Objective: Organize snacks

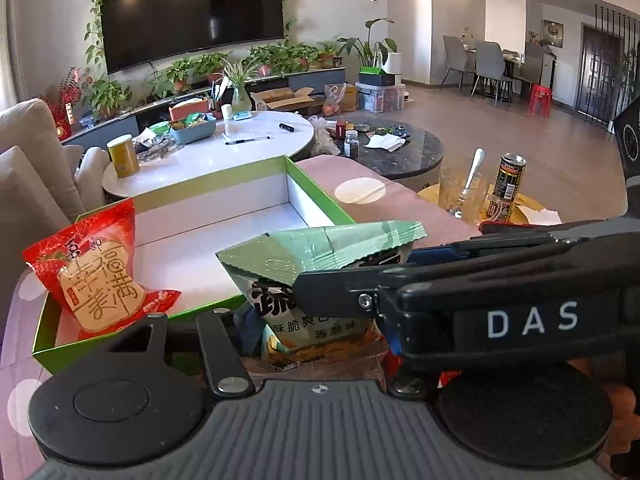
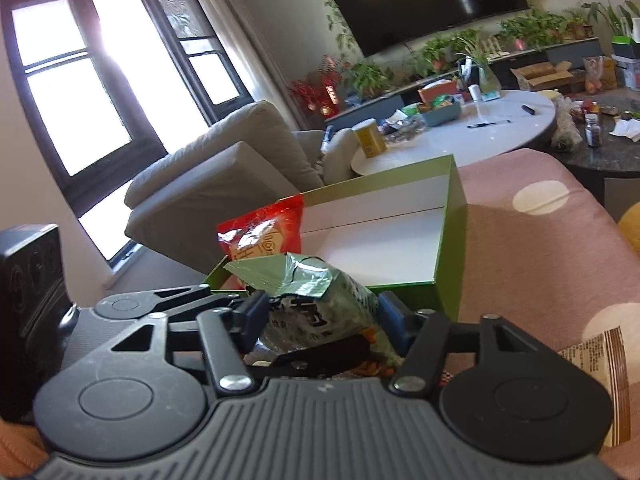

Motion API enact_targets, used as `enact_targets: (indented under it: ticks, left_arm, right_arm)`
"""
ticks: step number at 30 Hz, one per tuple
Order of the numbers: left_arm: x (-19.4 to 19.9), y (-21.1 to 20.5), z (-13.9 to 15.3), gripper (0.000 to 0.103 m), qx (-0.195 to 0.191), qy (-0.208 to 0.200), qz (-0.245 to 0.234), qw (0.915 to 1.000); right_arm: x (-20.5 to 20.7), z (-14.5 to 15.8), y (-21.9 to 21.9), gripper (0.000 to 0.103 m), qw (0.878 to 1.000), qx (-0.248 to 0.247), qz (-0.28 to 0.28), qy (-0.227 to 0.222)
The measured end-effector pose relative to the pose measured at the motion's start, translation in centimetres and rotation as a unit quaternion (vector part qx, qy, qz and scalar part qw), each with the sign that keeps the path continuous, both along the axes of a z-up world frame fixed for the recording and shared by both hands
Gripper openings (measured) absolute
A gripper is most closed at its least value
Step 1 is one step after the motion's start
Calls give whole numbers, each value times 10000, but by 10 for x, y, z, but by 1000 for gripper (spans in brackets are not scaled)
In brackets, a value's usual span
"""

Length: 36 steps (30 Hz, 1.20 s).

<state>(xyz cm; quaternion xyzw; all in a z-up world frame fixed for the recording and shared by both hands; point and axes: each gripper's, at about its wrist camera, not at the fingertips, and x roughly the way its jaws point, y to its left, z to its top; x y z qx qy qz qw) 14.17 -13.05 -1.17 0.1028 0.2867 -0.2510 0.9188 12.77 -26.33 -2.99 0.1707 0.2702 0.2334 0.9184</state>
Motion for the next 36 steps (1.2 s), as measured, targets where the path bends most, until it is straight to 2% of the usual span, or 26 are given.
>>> enact_targets:
  ticks: [17, 28, 36]
  left_arm:
    - [-34, 12, 54, 55, -215, -774, 78, 9967]
    - [-13, 23, 84, 55, -148, -1003, 280, 9945]
    - [12, 29, 77, 56, 45, -861, 410, 9954]
  right_arm:
    - [-25, 49, 4, 74, 9982, 123, 155, -572]
    - [3, 78, 12, 74, 9958, 313, 472, -720]
    - [31, 72, 15, 74, 9950, 636, 628, -435]
